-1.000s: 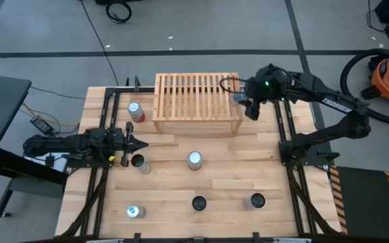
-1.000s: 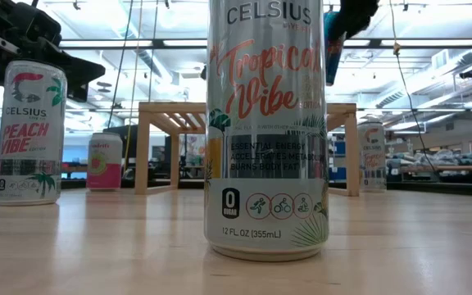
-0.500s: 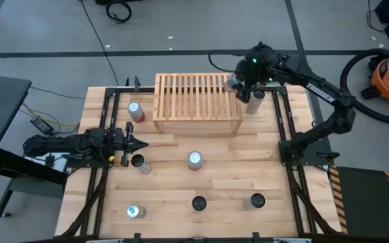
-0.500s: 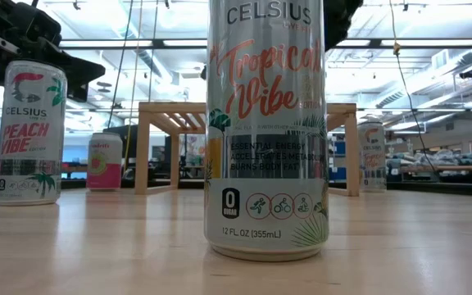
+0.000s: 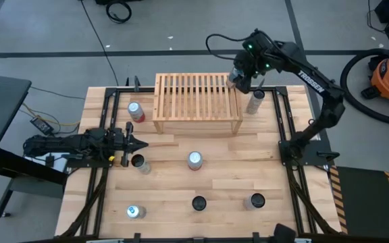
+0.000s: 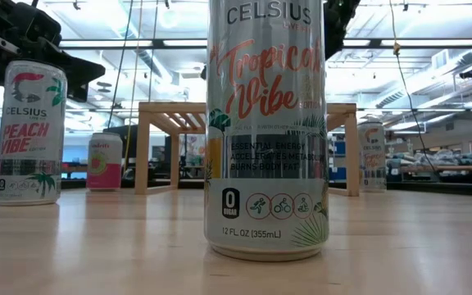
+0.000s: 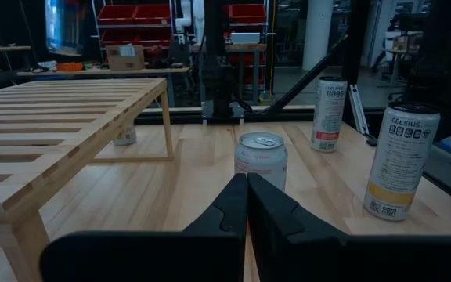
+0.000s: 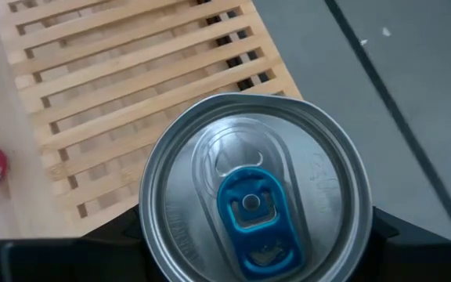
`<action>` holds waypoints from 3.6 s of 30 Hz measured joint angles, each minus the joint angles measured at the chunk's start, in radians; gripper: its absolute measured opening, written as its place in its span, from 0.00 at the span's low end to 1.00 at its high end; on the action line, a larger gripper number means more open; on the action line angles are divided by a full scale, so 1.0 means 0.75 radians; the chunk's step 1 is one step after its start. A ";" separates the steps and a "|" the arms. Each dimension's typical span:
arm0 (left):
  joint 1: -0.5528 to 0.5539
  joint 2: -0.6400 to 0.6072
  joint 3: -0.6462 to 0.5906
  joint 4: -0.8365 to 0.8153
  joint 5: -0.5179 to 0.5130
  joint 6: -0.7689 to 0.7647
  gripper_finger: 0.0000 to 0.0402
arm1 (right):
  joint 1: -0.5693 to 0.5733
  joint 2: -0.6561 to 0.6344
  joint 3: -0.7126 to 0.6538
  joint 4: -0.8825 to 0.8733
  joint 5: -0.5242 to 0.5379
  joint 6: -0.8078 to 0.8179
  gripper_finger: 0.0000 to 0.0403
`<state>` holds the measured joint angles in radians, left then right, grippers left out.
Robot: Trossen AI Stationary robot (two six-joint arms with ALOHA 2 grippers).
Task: Place canned beverage on shelf
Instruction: Put the top blue soda can on the shelf
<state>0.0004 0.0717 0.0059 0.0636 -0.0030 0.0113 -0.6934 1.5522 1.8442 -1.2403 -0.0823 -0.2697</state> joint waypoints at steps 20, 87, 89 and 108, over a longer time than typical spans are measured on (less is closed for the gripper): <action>0.000 0.000 0.000 0.000 0.000 0.000 0.04 | -0.057 0.130 0.010 -0.015 -0.091 -0.055 0.60; 0.000 0.000 0.000 0.000 0.001 0.000 0.04 | -0.118 0.154 0.008 0.004 -0.197 -0.038 0.70; 0.000 0.000 0.000 0.000 0.001 0.000 0.04 | -0.118 0.154 0.008 0.004 -0.197 -0.038 0.70; 0.000 0.000 0.000 0.000 0.000 0.000 0.04 | -0.118 0.150 0.008 0.013 -0.193 -0.050 0.76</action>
<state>0.0004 0.0717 0.0061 0.0639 -0.0028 0.0113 -0.7822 1.6646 1.8503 -1.2309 -0.2268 -0.3070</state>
